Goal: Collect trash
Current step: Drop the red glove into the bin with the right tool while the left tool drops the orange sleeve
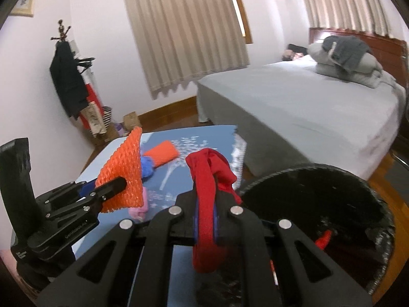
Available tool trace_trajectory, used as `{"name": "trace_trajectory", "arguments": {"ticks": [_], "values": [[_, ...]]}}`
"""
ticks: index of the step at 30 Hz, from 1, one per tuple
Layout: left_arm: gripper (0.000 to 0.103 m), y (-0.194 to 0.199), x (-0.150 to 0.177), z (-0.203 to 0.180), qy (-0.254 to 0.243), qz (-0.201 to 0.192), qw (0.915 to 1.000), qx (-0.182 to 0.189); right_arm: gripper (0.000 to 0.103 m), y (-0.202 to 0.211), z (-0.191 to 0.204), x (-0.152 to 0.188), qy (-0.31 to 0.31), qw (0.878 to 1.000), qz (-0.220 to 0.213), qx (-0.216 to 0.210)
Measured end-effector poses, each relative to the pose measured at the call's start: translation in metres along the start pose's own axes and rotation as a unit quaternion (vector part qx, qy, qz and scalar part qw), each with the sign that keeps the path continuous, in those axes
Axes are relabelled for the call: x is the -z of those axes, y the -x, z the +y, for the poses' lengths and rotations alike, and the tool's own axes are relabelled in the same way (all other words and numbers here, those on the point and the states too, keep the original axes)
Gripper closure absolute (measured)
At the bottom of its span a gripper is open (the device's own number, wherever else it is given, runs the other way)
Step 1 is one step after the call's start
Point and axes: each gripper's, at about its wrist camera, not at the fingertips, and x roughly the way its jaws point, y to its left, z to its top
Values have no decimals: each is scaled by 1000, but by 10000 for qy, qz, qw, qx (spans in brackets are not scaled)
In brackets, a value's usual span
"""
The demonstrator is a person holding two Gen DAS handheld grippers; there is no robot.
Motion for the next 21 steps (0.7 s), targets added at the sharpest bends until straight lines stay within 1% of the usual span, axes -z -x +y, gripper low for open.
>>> {"name": "trace_trajectory", "arguments": {"ticks": [10,16,21], "values": [[79,-21,-11,-53,-304,38,9980,562,96,29,-47,19,-253,9977,-52,634],[79,-36,-15,-85,-482,129,9945,918,96,43,-73,27,-408,9949,-87,921],[79,-49,-14,-108,-608,231,9915,1127,95,51,-90,34,-526,9923,-91,1120]]}}
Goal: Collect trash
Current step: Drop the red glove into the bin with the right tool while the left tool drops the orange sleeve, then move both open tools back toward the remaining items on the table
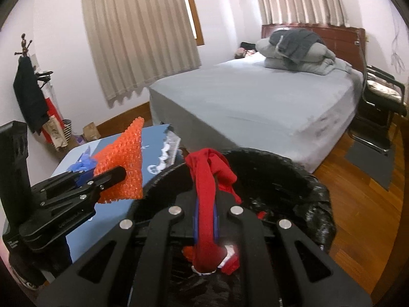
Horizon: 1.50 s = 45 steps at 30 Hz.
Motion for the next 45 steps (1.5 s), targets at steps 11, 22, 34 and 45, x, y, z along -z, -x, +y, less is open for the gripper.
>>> {"name": "trace_trajectory", "arguments": {"ticks": [11,22,34,45], "values": [[47,-19,-1,-13,-31,167,9991,377,55,2,-31,8,-252,9988,8,431],[19,11,0,23,167,-135,9997,-147,7,6,-19,1,-127,9974,-274,649],[10,65,22,107,548,-356,9890,-1326,6,-22,56,-9,267,9993,-264,-2],[9,101,67,196,1108,-187,9659,-2331,6,-72,145,-10,648,9959,35,-630]]}}
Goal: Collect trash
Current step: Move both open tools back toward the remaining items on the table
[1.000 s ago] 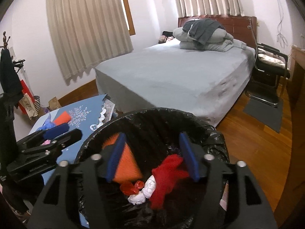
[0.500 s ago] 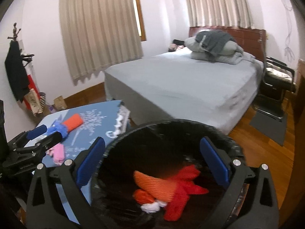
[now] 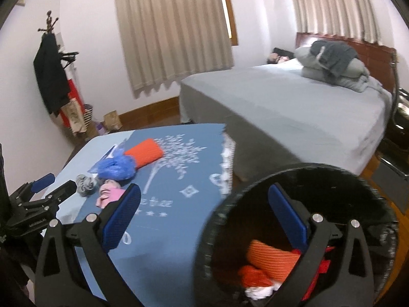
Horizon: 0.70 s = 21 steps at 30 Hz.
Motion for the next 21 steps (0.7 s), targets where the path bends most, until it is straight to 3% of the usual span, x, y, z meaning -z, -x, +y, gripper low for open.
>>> {"name": "trace_trajectory", "arguments": {"ticks": [9,21], "values": [[9,-18,16,58,334,176,9980,-500,6,-49,63,0,268,9987,198,-381],[10,-74,21,90,548,589,9947,-644,6,-93,80,5,325,9976,515,-337]]}}
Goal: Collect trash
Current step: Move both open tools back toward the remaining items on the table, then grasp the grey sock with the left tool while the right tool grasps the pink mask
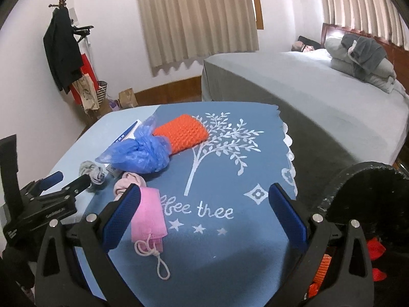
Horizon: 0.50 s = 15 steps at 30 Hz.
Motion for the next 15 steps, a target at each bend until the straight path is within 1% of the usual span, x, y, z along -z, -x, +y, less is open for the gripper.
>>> {"name": "trace_trajectory", "arguments": {"ticks": [4,7,8,9,10,12,15], "values": [[13,-15,-4,-2,-64,133,9999,43,6,-8,2,1,43,10000,63,11],[20,-25,-7,-1,-40,303,9994,134,6,-13,4,1,93,9999,94,7],[26,-28,-7,-1,-30,368,9992,182,6,-14,5,0,102,9999,106,3],[34,-30,-7,-1,-29,419,9989,214,6,-15,6,1,106,9999,118,-10],[38,-32,-7,0,-31,484,9985,240,6,-16,6,1,108,9999,126,-20],[50,-32,-7,1,5,491,9985,222,6,-18,8,1,122,9998,157,-39],[57,-26,-6,7,104,402,9988,257,6,-20,11,3,142,9997,208,-79]]}}
